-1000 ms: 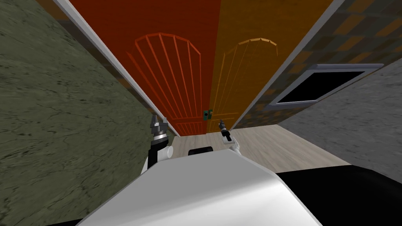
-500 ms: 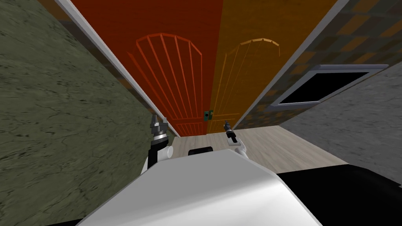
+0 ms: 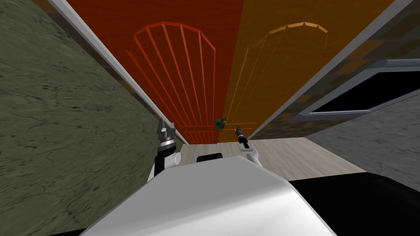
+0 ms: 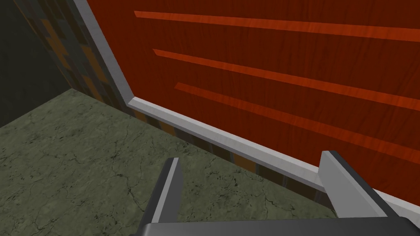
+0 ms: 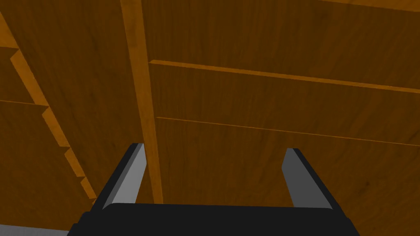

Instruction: Pull the door open

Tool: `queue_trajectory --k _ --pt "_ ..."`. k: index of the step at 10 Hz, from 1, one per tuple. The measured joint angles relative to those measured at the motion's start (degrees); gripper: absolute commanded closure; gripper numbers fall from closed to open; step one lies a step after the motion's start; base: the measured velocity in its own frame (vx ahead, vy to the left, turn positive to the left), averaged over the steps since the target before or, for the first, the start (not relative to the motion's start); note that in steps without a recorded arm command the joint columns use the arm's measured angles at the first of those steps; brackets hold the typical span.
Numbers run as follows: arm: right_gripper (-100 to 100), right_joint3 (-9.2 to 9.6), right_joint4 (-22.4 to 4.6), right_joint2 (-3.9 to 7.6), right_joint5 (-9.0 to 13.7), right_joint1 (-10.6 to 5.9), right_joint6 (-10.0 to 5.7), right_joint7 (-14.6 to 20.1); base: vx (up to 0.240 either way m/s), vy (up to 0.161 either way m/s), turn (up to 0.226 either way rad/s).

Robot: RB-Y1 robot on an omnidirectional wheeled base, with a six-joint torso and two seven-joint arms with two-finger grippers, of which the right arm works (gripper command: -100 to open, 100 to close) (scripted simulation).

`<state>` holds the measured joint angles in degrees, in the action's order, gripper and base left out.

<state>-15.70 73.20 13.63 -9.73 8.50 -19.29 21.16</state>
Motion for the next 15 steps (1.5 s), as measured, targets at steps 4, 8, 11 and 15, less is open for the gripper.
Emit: queue_trajectory --k 4,8,11,15 --pt "-100 3.13 1.3 -1.65 -0.2 -2.6 -0.16 0.4 0.197 0.104 0.14" --pt "100 3.29 1.3 -1.76 -0.2 -2.59 -0.13 0.4 -0.026 -0.017 0.01" --pt "100 3.39 1.2 -1.82 -0.3 -2.55 -0.13 0.4 -0.029 -0.028 -0.032" --pt "-100 1.87 -0.8 -0.07 0.8 -1.78 -0.33 0.2 -0.146 -0.053 -0.128"
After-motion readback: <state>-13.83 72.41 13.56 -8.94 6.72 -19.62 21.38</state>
